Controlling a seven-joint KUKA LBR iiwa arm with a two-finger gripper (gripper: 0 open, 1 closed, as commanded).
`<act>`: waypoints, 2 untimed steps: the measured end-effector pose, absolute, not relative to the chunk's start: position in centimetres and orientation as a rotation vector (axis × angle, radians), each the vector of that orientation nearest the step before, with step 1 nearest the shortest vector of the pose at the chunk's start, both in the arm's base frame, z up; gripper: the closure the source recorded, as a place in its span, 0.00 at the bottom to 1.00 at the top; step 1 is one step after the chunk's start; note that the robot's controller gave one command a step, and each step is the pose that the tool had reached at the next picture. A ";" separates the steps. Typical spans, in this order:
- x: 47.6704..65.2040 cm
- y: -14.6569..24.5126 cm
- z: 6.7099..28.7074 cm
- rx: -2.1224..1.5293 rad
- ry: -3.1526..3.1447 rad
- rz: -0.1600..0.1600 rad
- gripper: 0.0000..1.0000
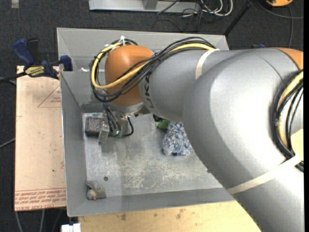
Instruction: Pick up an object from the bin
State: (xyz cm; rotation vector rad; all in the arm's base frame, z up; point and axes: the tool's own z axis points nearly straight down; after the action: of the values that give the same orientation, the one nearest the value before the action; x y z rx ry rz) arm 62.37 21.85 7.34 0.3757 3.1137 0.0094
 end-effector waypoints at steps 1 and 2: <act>62.3 21.9 7.5 0.376 3.115 0.008 1.00; 62.2 21.8 8.3 0.376 3.121 0.003 1.00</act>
Offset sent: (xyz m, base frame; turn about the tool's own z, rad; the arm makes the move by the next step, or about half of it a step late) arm 0.0001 0.0001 0.0459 0.0000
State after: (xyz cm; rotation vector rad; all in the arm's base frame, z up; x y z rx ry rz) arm 62.20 21.80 8.32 0.3762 3.1205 0.0026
